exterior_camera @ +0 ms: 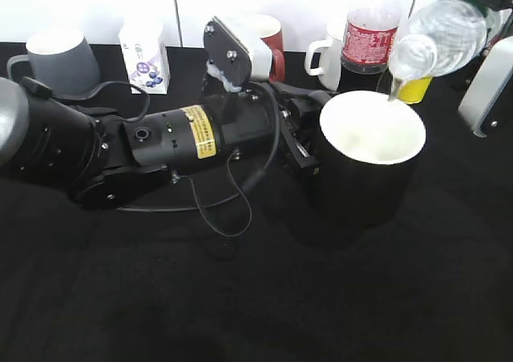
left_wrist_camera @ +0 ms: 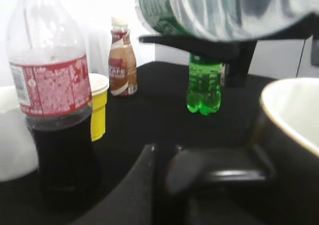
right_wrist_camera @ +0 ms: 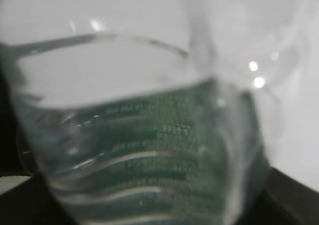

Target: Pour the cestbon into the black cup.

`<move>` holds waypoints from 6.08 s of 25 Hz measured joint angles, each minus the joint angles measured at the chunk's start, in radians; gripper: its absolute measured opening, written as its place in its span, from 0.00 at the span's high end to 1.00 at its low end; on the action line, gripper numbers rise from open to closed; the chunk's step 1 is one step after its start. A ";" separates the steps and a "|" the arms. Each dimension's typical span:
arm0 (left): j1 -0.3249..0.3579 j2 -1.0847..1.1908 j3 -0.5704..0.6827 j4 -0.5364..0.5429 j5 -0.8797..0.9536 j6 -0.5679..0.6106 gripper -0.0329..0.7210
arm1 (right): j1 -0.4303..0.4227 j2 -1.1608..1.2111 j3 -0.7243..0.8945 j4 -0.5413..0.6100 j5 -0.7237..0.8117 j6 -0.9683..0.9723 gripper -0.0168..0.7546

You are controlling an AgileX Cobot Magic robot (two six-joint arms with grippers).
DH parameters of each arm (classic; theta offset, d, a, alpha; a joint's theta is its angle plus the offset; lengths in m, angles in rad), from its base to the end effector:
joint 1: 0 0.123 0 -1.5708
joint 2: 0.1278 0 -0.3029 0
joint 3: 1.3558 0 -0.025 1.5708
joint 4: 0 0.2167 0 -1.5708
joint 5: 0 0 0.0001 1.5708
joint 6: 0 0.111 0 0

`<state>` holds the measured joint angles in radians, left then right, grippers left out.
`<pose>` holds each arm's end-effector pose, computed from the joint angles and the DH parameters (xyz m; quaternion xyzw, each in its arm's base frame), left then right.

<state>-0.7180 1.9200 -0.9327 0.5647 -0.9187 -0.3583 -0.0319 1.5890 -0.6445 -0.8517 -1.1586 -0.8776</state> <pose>0.2654 -0.2945 0.2313 0.3924 0.6125 -0.3809 0.5709 0.2869 0.0674 0.2853 -0.5890 0.3271 -0.2402 0.6988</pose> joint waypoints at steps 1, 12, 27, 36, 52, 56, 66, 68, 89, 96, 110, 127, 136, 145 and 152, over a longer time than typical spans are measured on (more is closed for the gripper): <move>0.000 0.000 0.000 0.000 -0.014 0.000 0.88 | 0.000 0.000 0.000 -0.007 0.000 -0.014 0.34; 0.000 0.000 0.000 0.055 -0.028 -0.014 0.88 | 0.000 -0.001 0.000 -0.002 -0.017 -0.177 0.34; 0.000 0.000 0.000 0.055 0.021 -0.053 0.88 | 0.000 -0.002 -0.002 0.058 -0.025 -0.316 0.34; 0.000 0.000 0.000 0.059 0.072 -0.123 0.88 | 0.000 -0.003 -0.002 0.067 -0.032 -0.367 0.34; 0.180 0.009 0.000 0.035 -0.129 -0.120 0.88 | 0.000 -0.003 -0.002 -0.058 -0.046 1.362 0.34; 0.297 0.009 0.021 0.060 -0.144 -0.053 0.88 | 0.000 -0.003 -0.002 -0.058 -0.046 1.408 0.34; 0.445 0.083 0.171 -0.328 -0.214 0.220 0.88 | 0.000 -0.003 -0.002 -0.034 -0.046 1.410 0.34; 0.445 0.157 0.171 -0.376 -0.211 0.226 0.88 | 0.000 -0.003 -0.002 -0.001 -0.046 1.410 0.34; 0.445 -0.144 0.549 -0.379 -0.291 0.215 0.60 | 0.000 -0.003 -0.002 0.195 0.076 1.409 0.34; 0.445 -0.399 0.571 -0.310 -0.260 0.203 0.60 | 0.000 0.070 0.107 0.266 0.219 1.200 0.34; 0.445 -0.410 0.571 -0.263 -0.225 0.166 0.60 | 0.000 0.391 0.287 0.477 -0.074 0.943 0.12; 0.344 -0.863 0.339 -0.393 1.185 0.016 0.60 | 0.000 -0.375 0.108 0.339 1.002 1.472 0.17; 0.316 -1.575 0.339 -0.558 1.898 0.138 0.60 | 0.233 -1.044 -0.069 1.052 1.985 1.054 0.26; 0.315 -1.928 0.381 -0.565 2.056 0.278 0.60 | 0.232 -1.598 0.010 0.876 2.359 0.999 0.26; 0.315 -1.928 0.416 -0.585 1.985 0.297 0.61 | 0.232 -1.598 0.141 0.863 2.210 0.990 0.26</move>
<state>-0.4032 -0.0076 -0.5167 -0.0203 1.0660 -0.0616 0.2003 -0.0094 -0.5040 0.0112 1.0518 0.1122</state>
